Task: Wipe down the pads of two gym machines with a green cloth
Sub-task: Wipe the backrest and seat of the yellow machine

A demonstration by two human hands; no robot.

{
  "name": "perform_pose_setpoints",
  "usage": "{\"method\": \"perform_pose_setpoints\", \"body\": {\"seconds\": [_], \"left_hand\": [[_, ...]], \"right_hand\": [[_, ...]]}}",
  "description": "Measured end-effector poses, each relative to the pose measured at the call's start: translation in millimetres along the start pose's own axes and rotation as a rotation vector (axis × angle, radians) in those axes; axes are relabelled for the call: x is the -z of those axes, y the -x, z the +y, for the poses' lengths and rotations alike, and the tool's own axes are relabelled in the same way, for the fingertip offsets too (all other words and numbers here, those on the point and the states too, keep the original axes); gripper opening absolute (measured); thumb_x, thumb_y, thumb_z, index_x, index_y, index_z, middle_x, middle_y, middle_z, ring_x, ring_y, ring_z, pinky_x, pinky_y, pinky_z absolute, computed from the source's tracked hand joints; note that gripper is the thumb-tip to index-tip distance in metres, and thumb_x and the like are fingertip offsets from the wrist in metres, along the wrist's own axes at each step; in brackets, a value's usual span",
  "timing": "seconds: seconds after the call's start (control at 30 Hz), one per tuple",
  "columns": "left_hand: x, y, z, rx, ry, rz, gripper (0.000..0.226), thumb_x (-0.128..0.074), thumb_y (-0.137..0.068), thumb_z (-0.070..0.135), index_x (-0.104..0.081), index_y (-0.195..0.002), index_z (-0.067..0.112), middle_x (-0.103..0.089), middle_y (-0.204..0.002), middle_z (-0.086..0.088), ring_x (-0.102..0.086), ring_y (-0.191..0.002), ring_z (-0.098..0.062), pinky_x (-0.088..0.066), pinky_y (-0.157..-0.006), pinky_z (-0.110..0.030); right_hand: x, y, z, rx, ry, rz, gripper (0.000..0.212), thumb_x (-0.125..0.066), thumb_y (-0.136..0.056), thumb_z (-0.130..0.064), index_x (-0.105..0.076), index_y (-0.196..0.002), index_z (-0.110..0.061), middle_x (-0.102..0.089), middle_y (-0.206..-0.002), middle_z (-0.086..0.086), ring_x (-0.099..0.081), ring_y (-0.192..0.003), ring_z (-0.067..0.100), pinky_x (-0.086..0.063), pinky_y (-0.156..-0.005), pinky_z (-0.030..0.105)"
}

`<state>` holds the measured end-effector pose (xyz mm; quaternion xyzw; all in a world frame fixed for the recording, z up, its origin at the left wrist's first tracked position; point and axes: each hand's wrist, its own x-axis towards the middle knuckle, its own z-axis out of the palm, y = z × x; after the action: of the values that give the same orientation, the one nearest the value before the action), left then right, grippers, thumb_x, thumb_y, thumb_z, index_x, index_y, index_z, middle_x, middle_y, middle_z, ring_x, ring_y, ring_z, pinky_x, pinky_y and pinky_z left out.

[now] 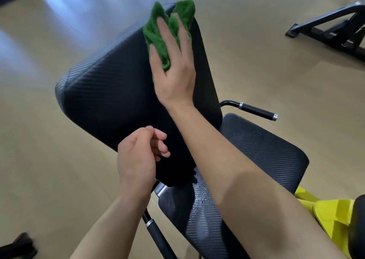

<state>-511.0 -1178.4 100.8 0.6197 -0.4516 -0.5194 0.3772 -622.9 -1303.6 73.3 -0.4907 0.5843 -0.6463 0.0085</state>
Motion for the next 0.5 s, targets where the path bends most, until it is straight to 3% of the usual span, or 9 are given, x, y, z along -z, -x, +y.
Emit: {"method": "perform_pose_setpoints", "body": {"seconds": [0.07,0.2,0.33,0.5], "left_hand": [[-5,2,-2,0.011,0.005,-0.005,0.039,-0.042,-0.100,0.015,-0.066,-0.070,0.012,-0.057,-0.055,-0.001,-0.058,-0.052,-0.013,-0.042,-0.060,-0.029],[-20,3,-13,0.039,-0.001,-0.040,0.037,-0.043,-0.100,0.015,-0.066,-0.071,0.011,-0.057,-0.055,-0.001,-0.058,-0.054,-0.015,-0.042,-0.061,-0.029],[-37,1,-35,0.110,-0.025,-0.070,0.036,-0.044,-0.100,0.016,-0.067,-0.074,0.009,-0.058,-0.057,-0.002,-0.058,-0.055,-0.015,-0.044,-0.062,-0.030],[-45,1,-48,0.193,-0.046,-0.097,0.036,-0.045,-0.101,0.019,-0.068,-0.075,0.011,-0.059,-0.058,-0.001,-0.058,-0.056,-0.014,-0.045,-0.066,-0.033]], "right_hand": [[11,16,32,-0.069,0.040,0.014,0.044,-0.058,-0.095,-0.022,-0.064,-0.134,-0.002,-0.051,-0.147,0.024,-0.048,-0.140,0.037,-0.040,-0.116,0.047],[48,82,105,-0.655,0.086,0.076,0.047,-0.047,-0.102,-0.036,-0.056,-0.145,-0.020,-0.047,-0.155,0.004,-0.044,-0.143,0.018,-0.034,-0.114,0.026],[74,144,148,-1.069,0.153,0.045,0.047,-0.042,-0.106,-0.041,-0.048,-0.150,-0.025,-0.048,-0.154,0.000,-0.046,-0.140,0.023,-0.034,-0.114,0.035],[75,144,150,-1.309,0.047,0.126,0.044,-0.041,-0.105,-0.043,-0.056,-0.141,-0.024,-0.064,-0.132,0.005,-0.059,-0.121,0.028,-0.044,-0.109,0.039]]}}
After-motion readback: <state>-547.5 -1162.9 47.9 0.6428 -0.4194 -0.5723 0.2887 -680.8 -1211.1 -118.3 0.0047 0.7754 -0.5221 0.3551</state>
